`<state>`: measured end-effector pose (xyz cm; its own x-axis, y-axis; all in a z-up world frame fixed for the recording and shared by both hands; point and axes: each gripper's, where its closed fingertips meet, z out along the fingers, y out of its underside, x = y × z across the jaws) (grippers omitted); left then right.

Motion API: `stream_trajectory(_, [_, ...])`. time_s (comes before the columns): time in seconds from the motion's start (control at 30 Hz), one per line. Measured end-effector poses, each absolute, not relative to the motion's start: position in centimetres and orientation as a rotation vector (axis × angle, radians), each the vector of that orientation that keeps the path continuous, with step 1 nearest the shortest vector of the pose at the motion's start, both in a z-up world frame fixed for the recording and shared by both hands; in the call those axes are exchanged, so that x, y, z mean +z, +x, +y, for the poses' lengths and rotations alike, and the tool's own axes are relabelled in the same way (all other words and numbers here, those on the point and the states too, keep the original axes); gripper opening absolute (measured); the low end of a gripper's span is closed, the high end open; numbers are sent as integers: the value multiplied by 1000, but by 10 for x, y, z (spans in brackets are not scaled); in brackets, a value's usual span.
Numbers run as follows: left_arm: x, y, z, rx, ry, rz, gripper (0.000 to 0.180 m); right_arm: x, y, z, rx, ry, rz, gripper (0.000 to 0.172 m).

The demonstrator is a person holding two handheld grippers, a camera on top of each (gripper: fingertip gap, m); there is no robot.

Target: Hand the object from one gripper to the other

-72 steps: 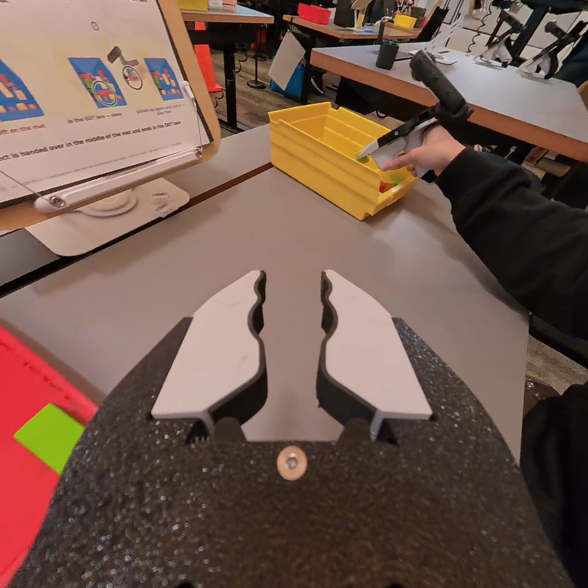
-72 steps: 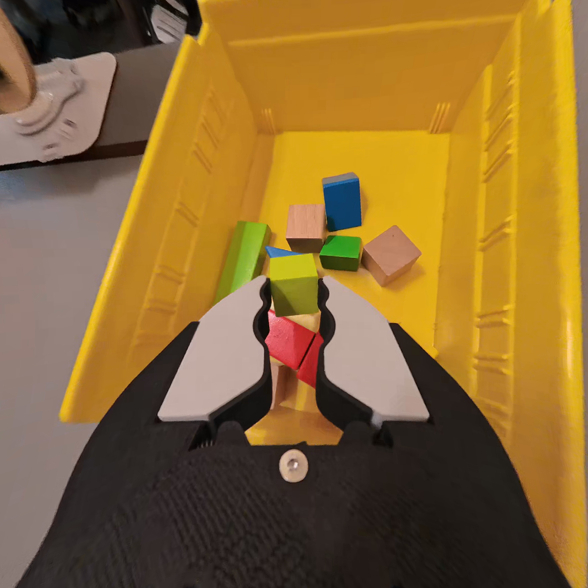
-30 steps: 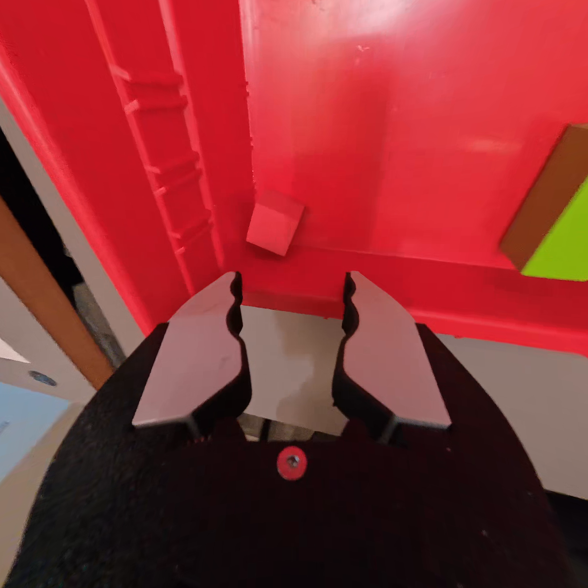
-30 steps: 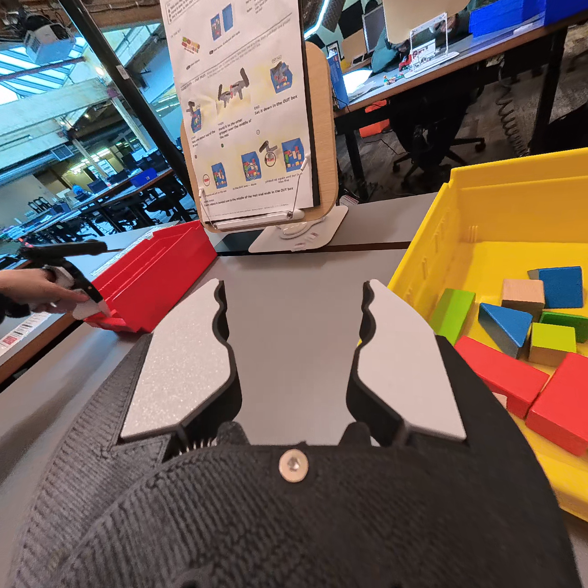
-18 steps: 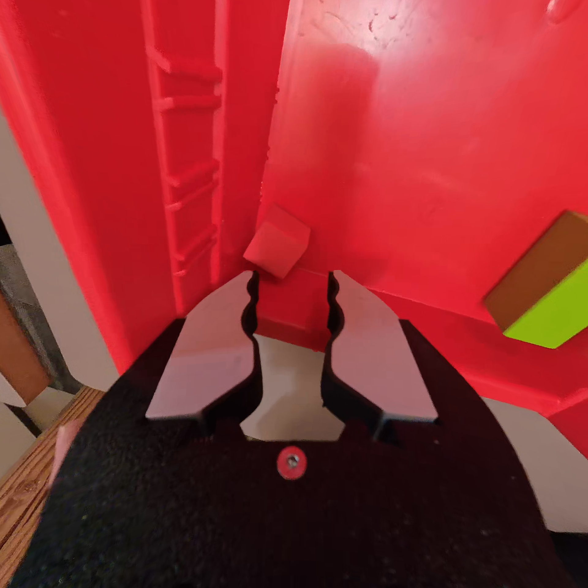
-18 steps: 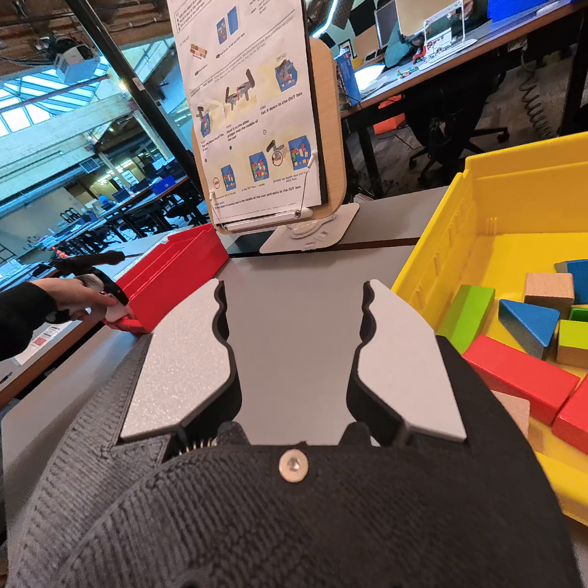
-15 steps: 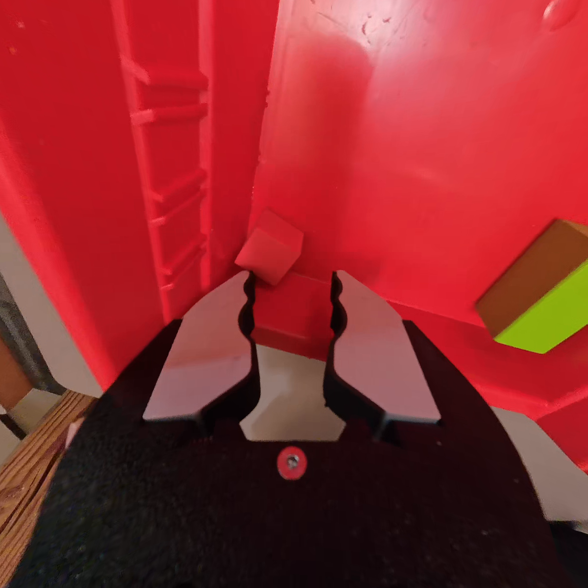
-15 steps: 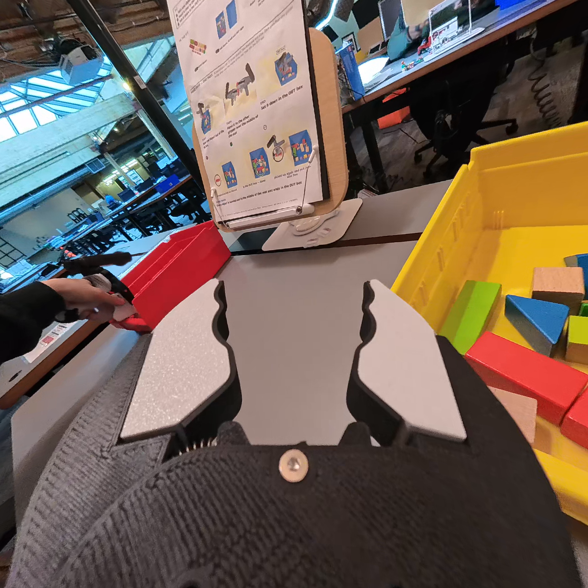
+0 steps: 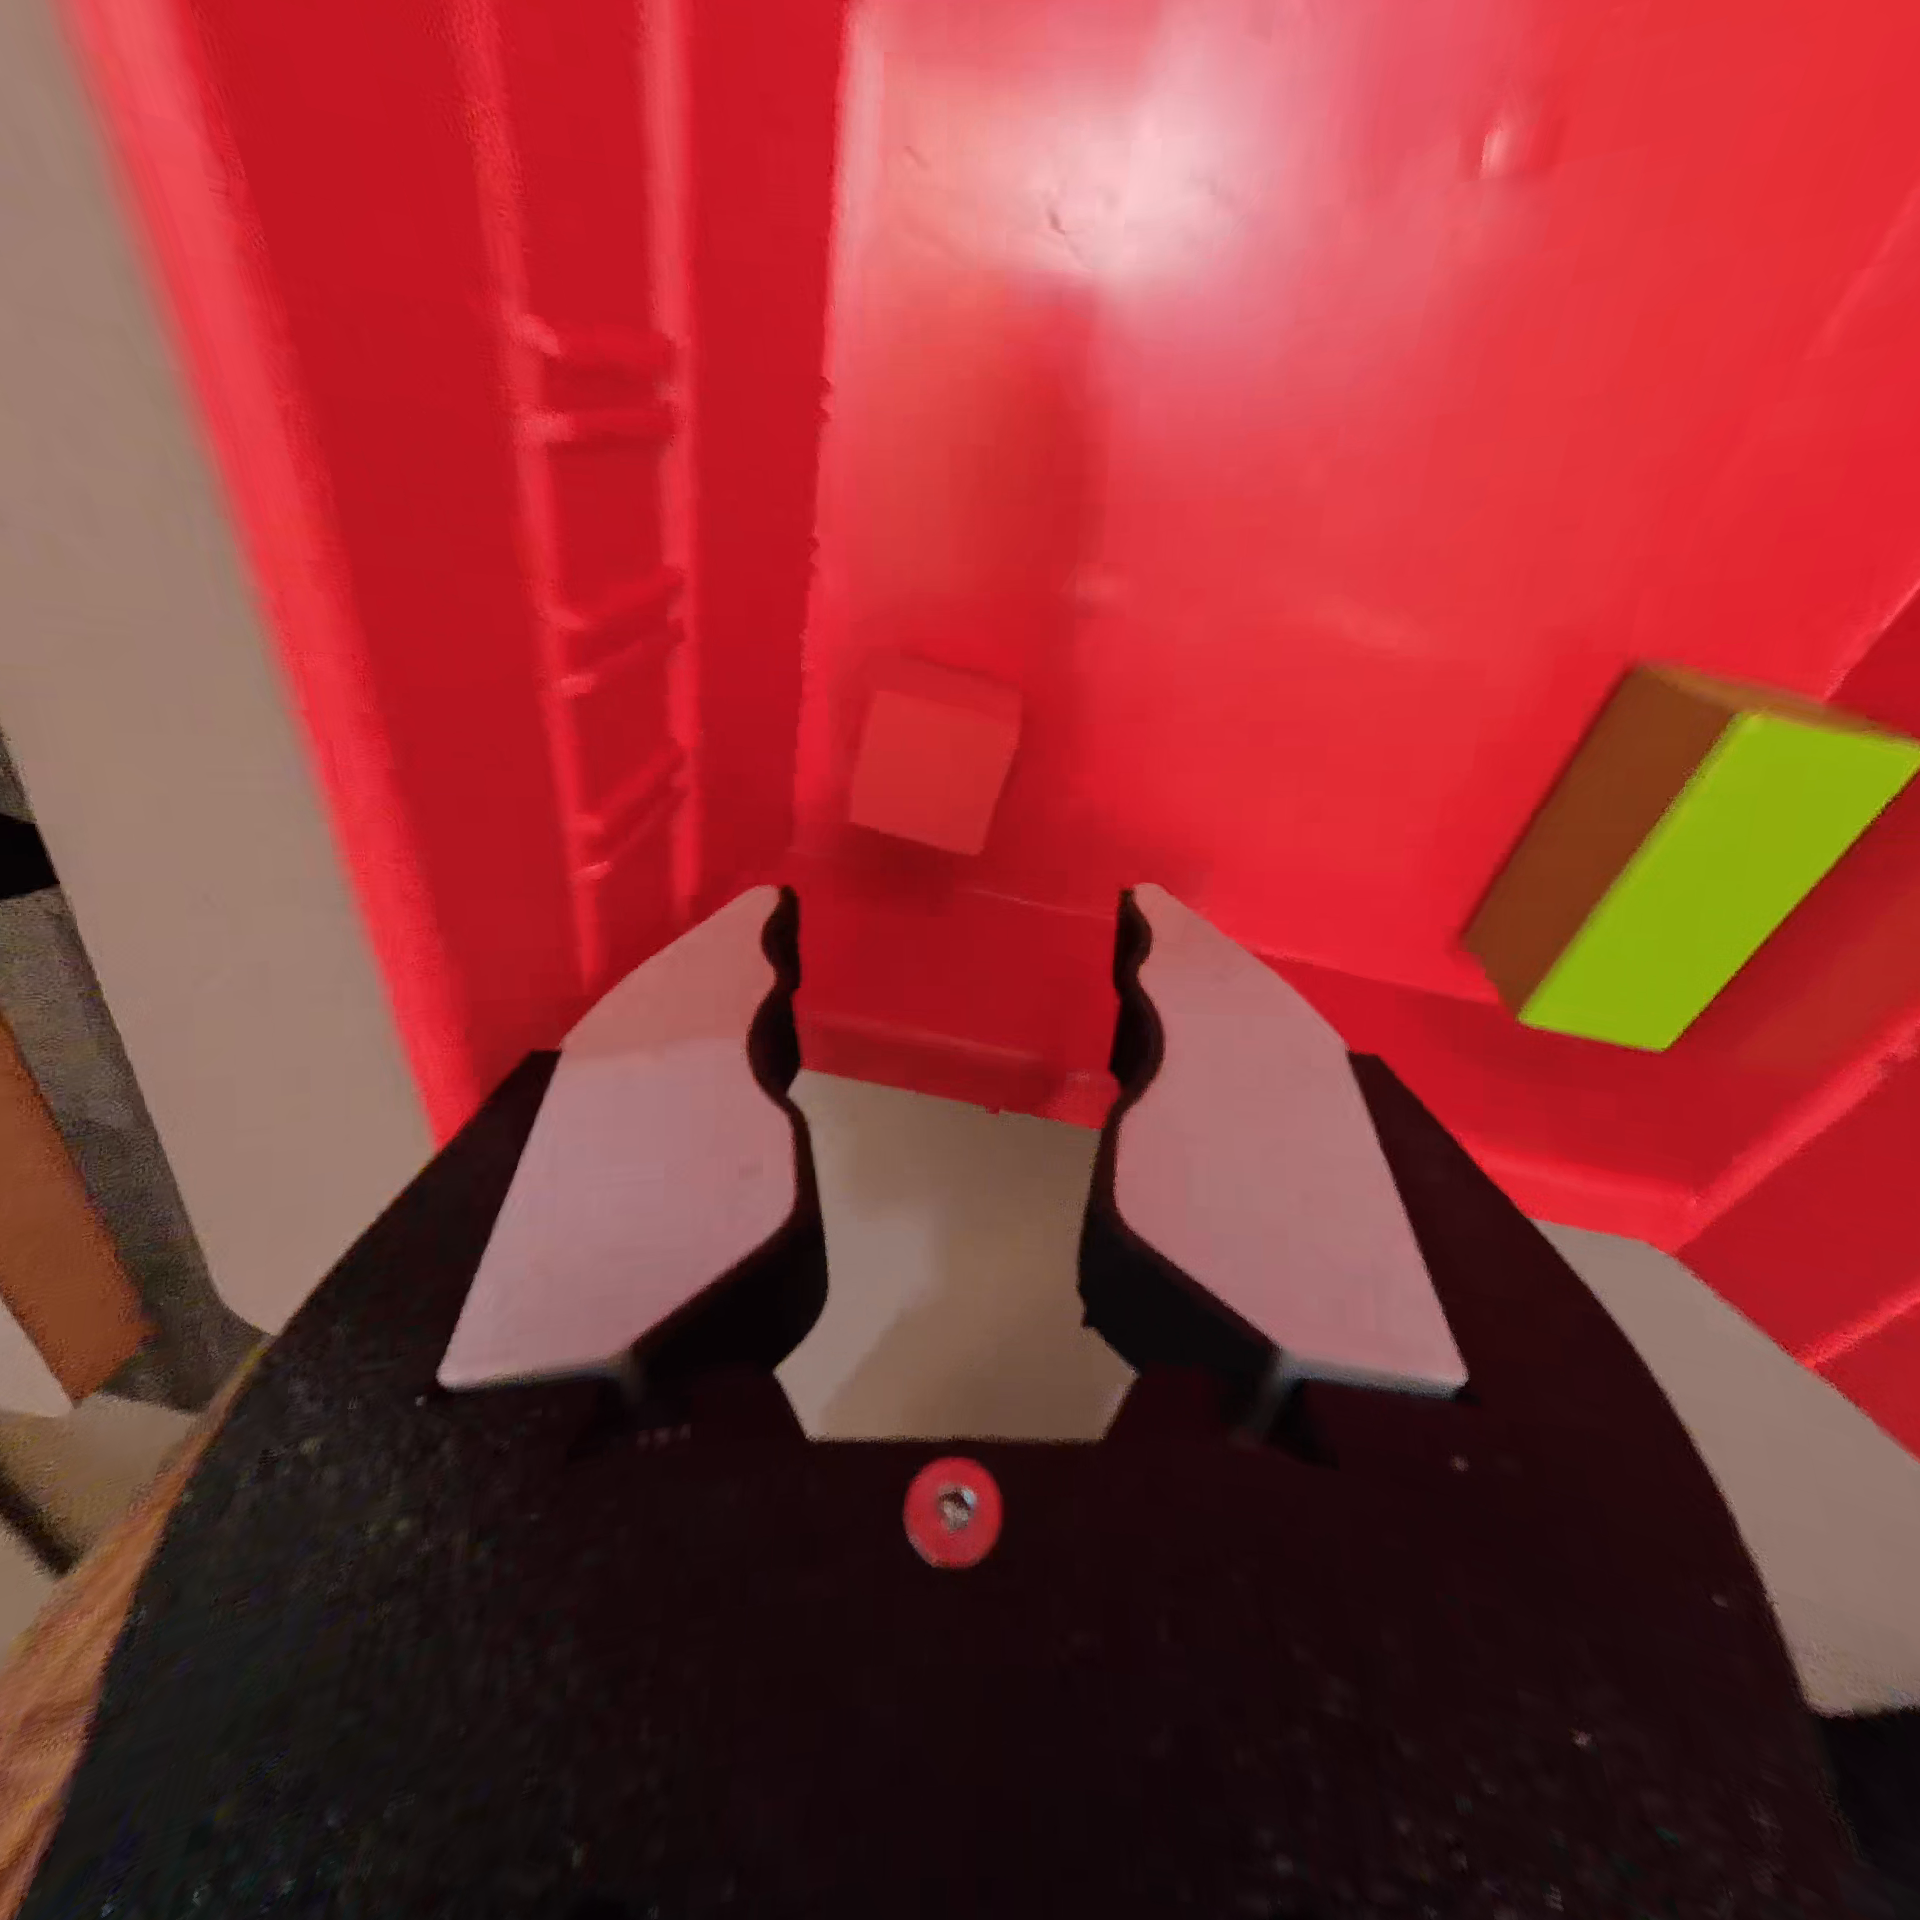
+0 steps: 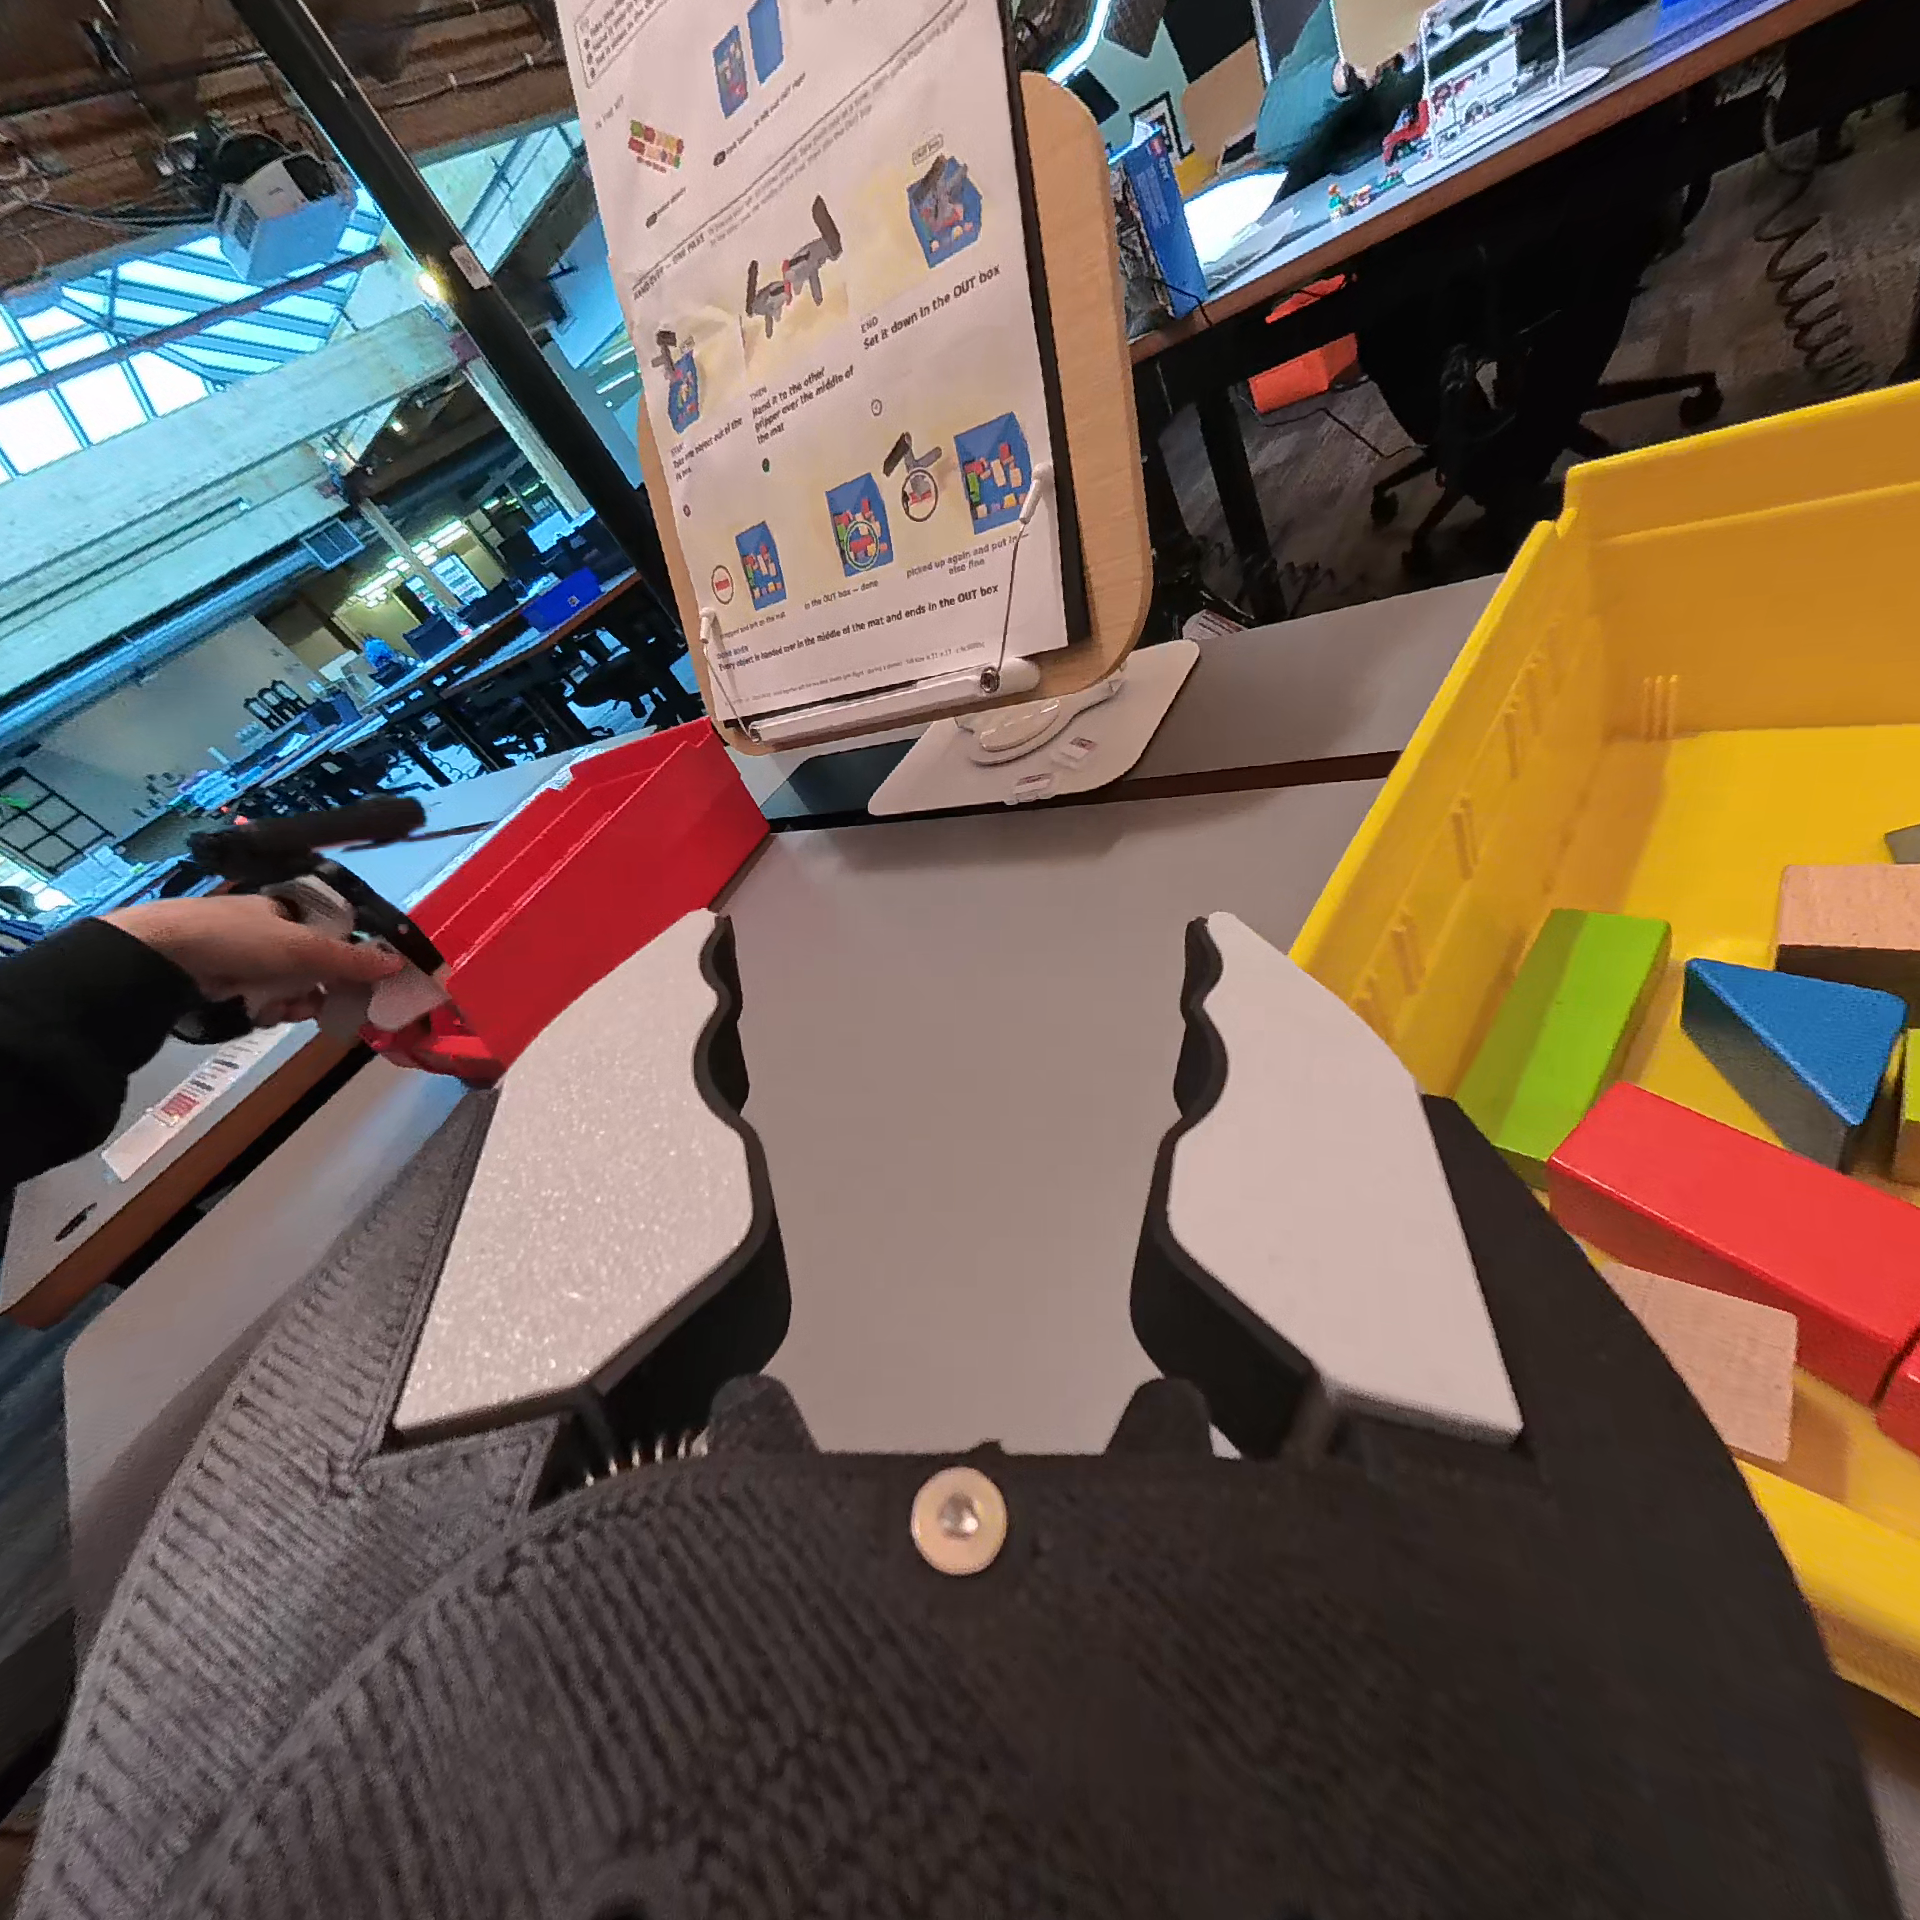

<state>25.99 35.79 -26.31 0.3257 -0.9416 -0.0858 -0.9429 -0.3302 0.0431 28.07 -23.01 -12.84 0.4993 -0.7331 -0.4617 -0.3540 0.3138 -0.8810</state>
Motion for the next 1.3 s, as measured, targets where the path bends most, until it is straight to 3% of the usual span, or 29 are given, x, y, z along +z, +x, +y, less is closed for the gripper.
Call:
stream_trajectory(0.3, [-276, 268, 362, 77, -2697, 1518, 56, -132, 280, -218, -304, -1316, 1070, 82])
stream_trajectory(0.5, [-282, 267, 364, 279, -2477, 1814, 58, -132, 278, -214, -286, -1324, 1057, 82])
stream_trajectory(0.7, [-276, 261, 371, 505, -2180, 2118, 49, -132, 279, -214, -278, -1320, 1059, 82])
stream_trajectory(0.8, [-277, 266, 372, 482, -2127, 2158, 44, -134, 279, -214, -270, -1321, 1061, 82])
stream_trajectory(0.9, [-279, 267, 372, 427, -2158, 2146, 27, -134, 278, -212, -262, -1322, 1059, 82])
stream_trajectory(1.03, [-278, 265, 370, 395, -2150, 2188, 27, -134, 278, -211, -263, -1325, 1057, 82])
stream_trajectory(1.17, [-256, 285, 353, 128, -2074, 2205, 26, -132, 277, -208, -251, -1324, 1043, 81])
stream_trajectory(1.3, [-196, 311, 283, -547, -1896, 2265, 26, -127, 272, -193, -216, -1348, 971, 80])
